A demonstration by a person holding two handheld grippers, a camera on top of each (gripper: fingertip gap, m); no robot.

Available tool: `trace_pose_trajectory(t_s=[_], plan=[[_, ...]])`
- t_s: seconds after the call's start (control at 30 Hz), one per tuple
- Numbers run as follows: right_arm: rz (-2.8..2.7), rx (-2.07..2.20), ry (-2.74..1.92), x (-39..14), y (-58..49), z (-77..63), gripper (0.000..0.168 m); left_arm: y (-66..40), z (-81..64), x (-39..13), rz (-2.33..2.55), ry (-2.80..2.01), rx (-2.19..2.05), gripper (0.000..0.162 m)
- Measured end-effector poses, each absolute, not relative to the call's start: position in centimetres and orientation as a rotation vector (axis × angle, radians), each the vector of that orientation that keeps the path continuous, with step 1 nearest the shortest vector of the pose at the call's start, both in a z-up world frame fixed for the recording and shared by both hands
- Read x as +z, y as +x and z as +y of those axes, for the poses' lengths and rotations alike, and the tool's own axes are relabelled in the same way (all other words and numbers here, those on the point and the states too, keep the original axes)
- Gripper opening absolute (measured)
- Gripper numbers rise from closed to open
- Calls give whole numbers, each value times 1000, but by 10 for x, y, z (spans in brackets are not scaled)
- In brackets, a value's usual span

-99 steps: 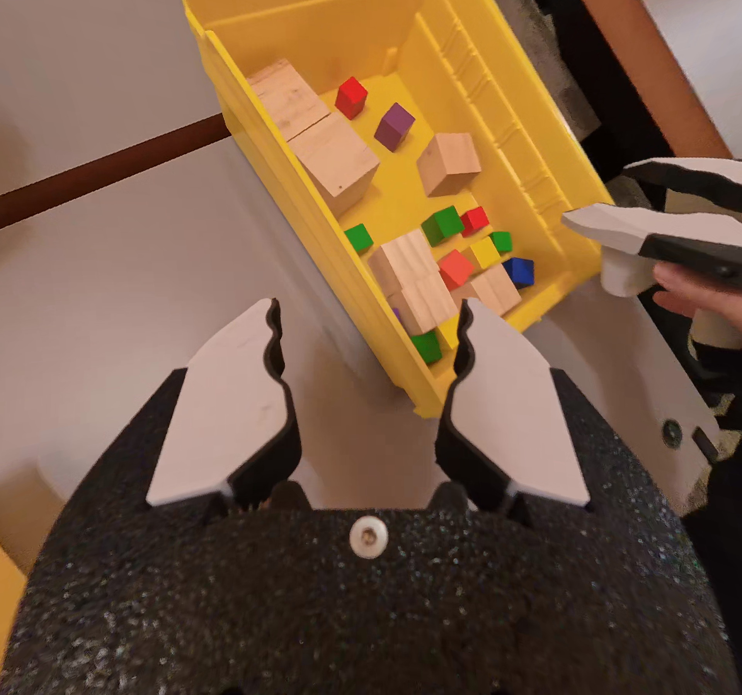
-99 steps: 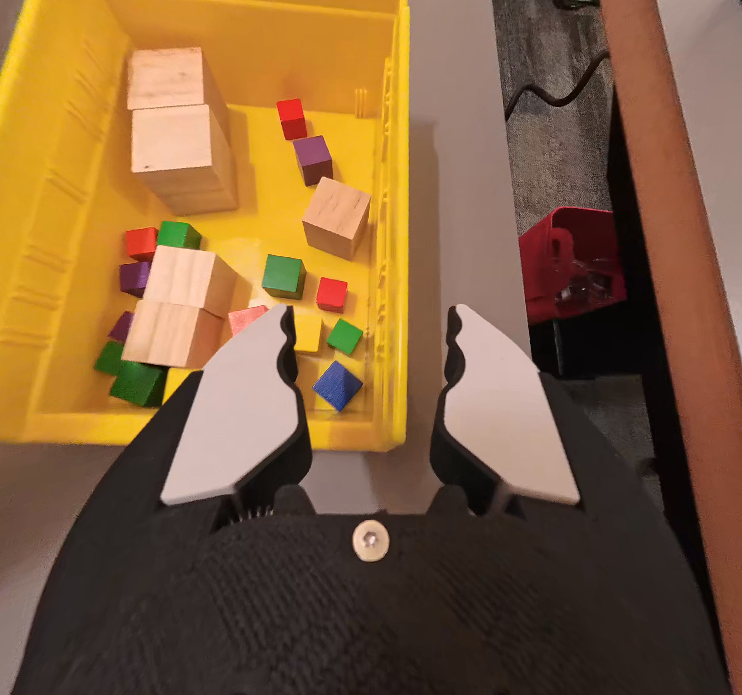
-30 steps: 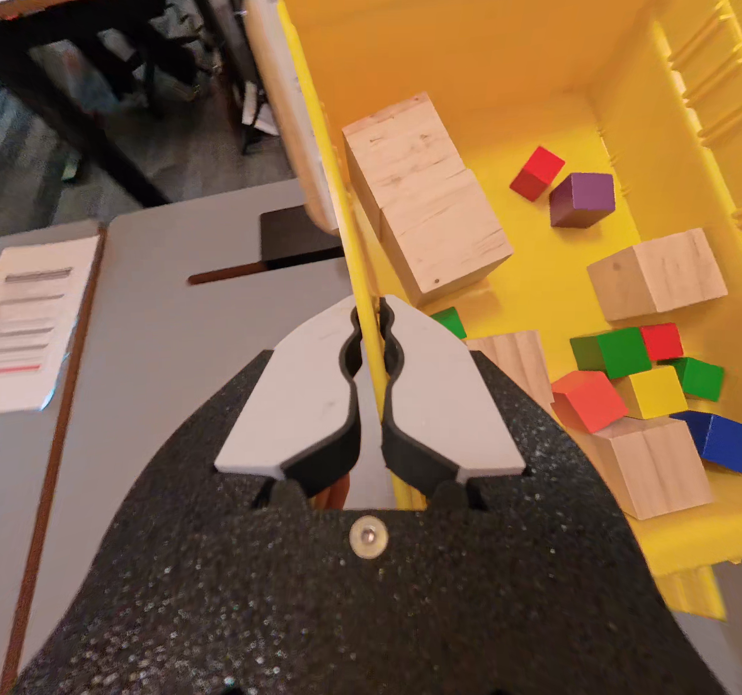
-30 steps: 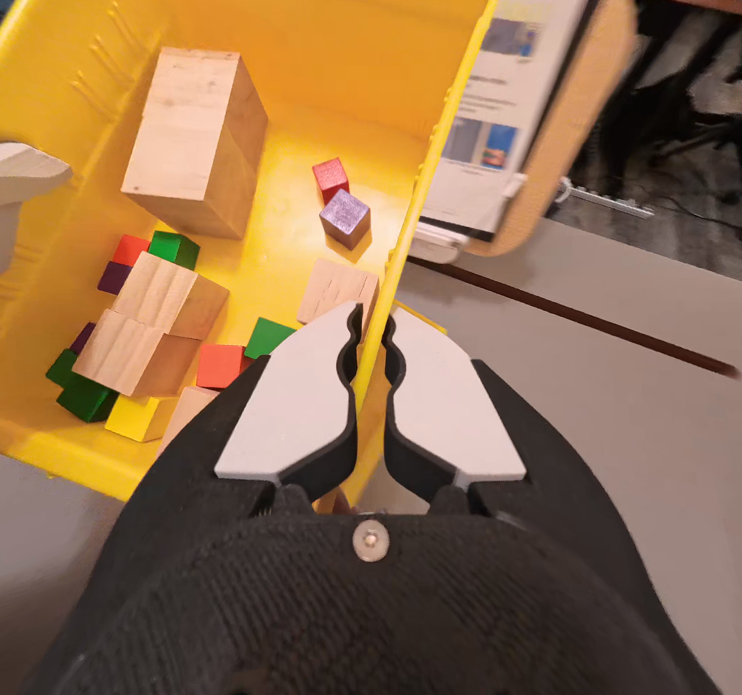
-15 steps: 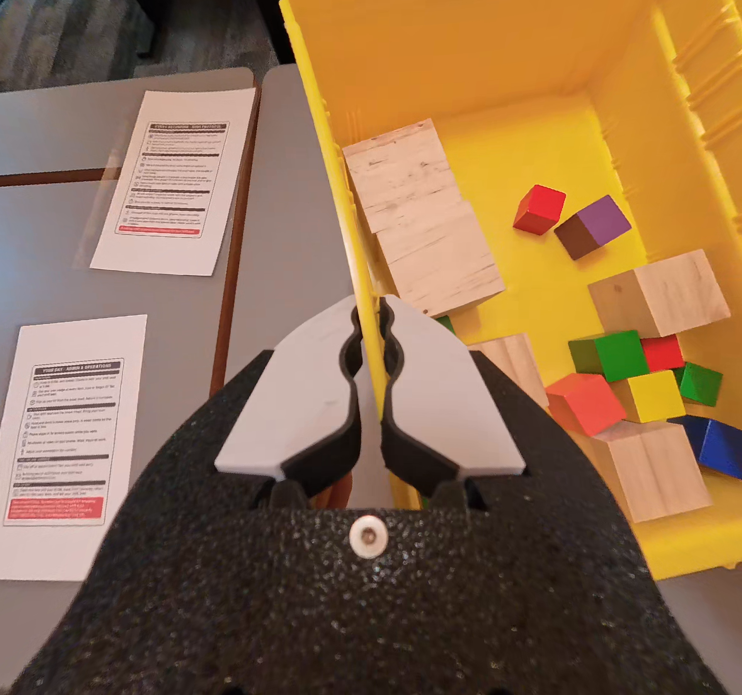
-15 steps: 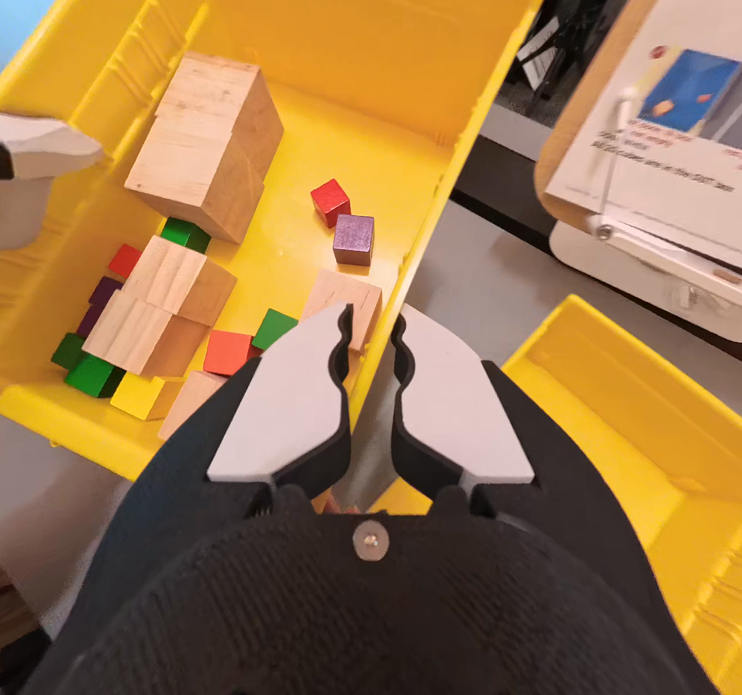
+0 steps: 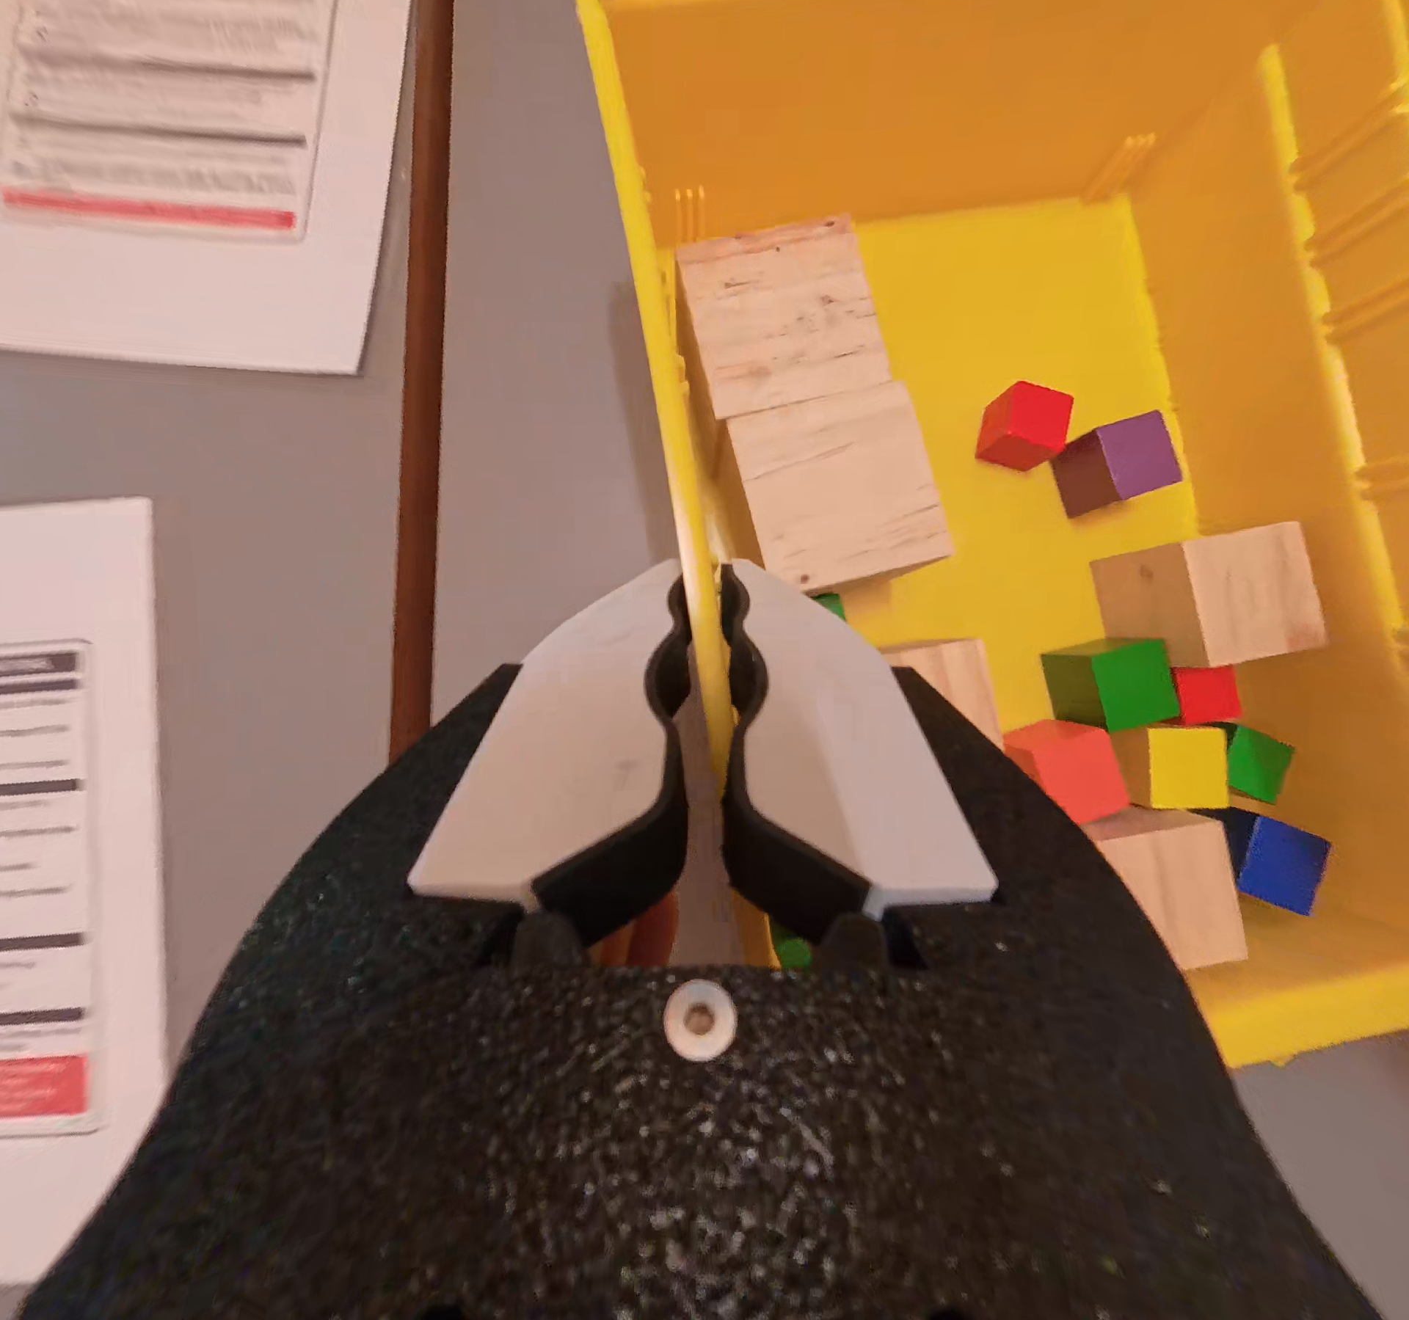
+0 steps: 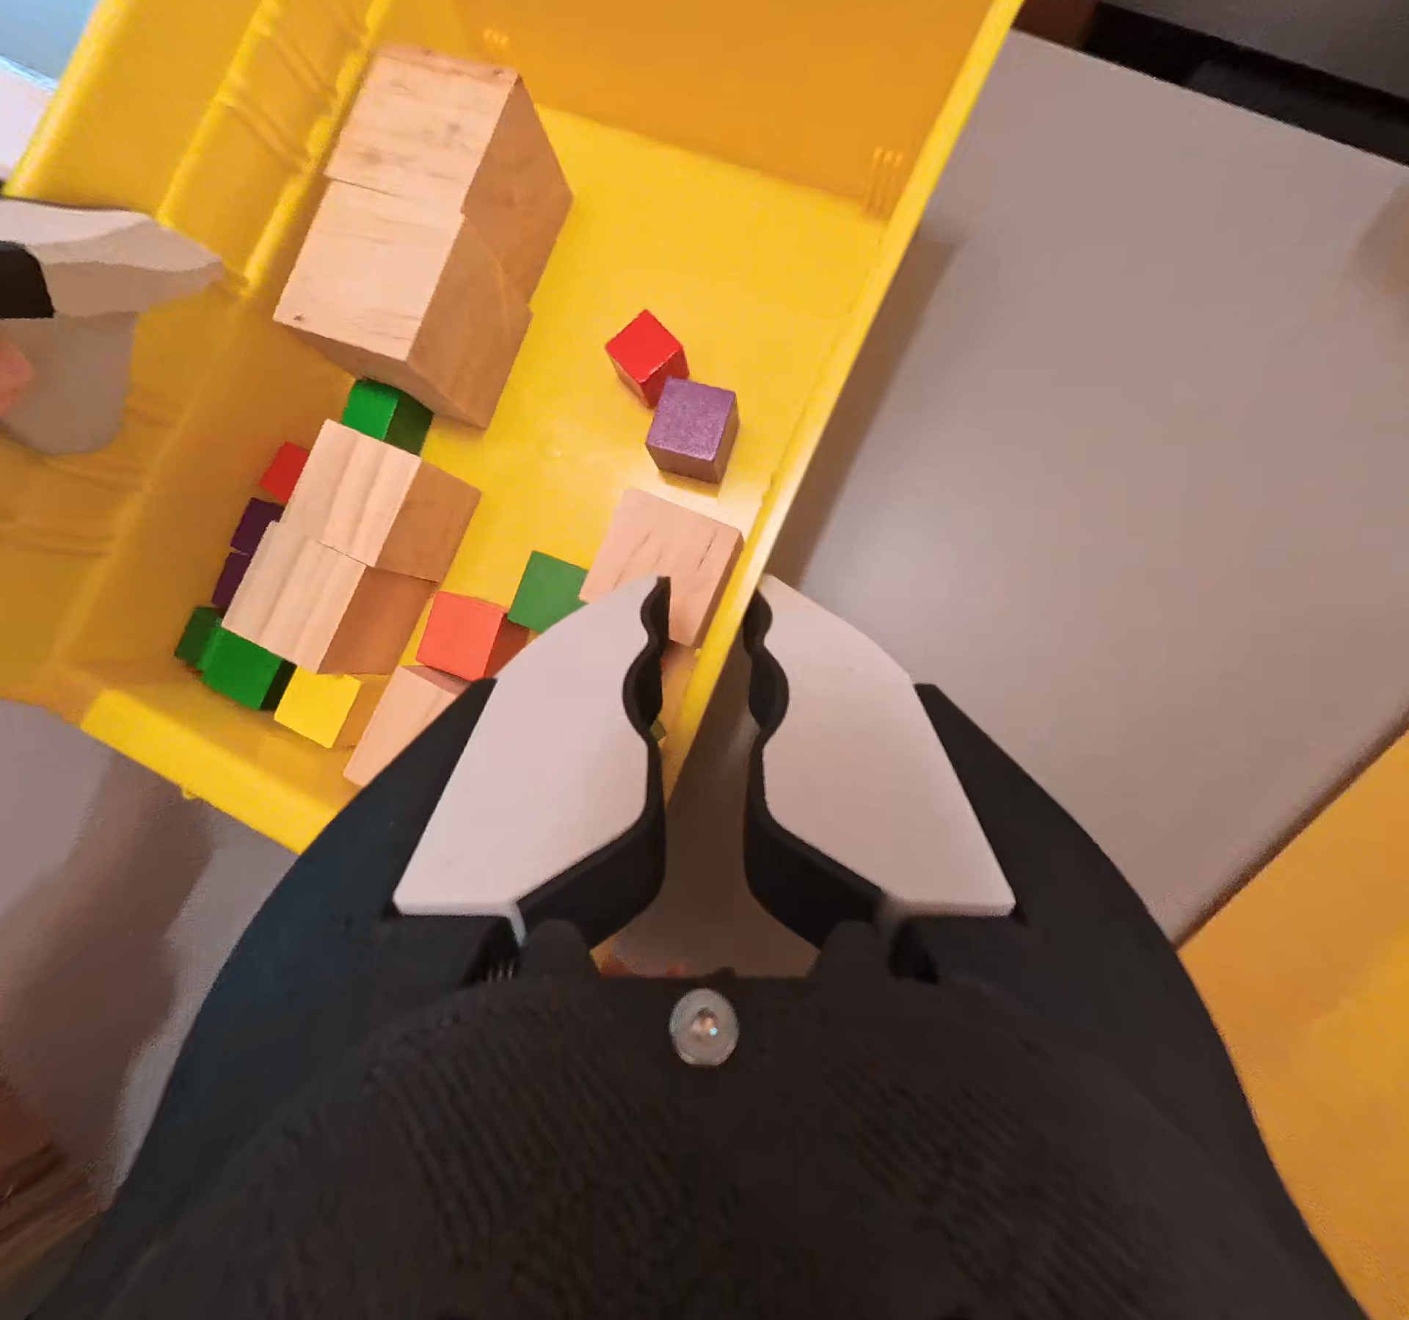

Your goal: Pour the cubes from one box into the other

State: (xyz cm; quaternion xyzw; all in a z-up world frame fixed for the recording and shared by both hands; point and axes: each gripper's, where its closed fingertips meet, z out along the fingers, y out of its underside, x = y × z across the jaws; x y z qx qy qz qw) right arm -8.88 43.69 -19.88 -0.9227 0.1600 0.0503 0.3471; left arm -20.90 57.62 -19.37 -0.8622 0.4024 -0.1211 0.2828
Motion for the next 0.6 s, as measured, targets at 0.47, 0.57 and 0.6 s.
trace_pose_trajectory(t_s=[0.47,0.57,0.6], plan=[[97,-101,-2201,-122,-64,382,31,-220,604,-192,1025,-2122,-101,56],[150,-406,-2104,-82,4,316,50,-225,607,-155,902,-2009,-65,59],[218,-476,-2087,-75,30,289,56,-230,607,-141,859,-1976,-46,60]])
